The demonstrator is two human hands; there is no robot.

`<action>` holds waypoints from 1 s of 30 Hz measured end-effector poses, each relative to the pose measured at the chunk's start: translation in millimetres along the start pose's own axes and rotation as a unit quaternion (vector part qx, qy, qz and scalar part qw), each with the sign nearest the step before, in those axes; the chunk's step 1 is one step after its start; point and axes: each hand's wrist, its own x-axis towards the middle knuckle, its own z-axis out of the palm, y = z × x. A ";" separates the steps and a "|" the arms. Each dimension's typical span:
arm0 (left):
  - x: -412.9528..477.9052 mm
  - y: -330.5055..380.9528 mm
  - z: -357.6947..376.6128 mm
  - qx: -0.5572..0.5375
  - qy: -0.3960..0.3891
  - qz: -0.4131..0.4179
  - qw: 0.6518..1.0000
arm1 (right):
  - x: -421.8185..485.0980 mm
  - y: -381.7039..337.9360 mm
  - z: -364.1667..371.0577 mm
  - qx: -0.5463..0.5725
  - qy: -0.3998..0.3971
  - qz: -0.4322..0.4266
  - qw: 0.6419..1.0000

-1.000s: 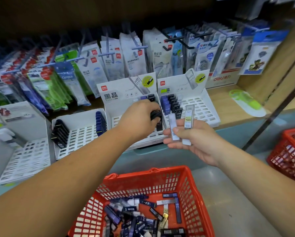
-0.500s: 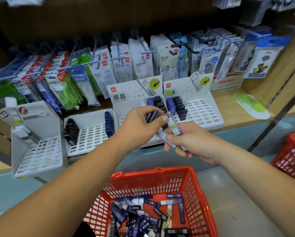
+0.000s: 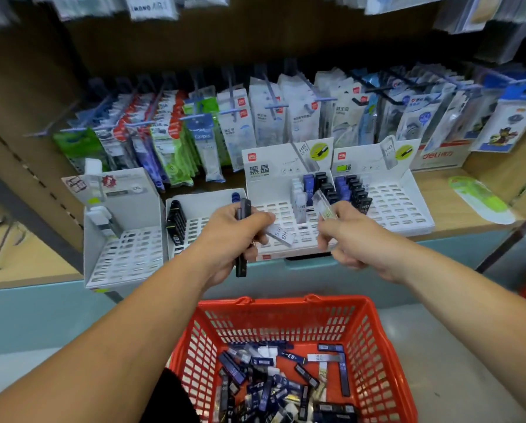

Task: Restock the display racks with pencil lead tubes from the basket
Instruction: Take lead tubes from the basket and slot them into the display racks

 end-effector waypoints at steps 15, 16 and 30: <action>-56.2 -13.0 -176.7 0.272 -0.010 0.085 0.959 | 22.5 -84.9 172.6 -0.140 -0.139 -0.084 0.977; -57.7 -16.0 -190.5 0.268 0.002 0.075 0.961 | 26.6 -89.5 181.8 -0.090 -0.123 -0.090 0.984; -55.4 -50.1 -283.8 0.085 0.134 -0.020 0.987 | 85.1 -118.1 284.1 -0.151 -0.077 -0.189 0.967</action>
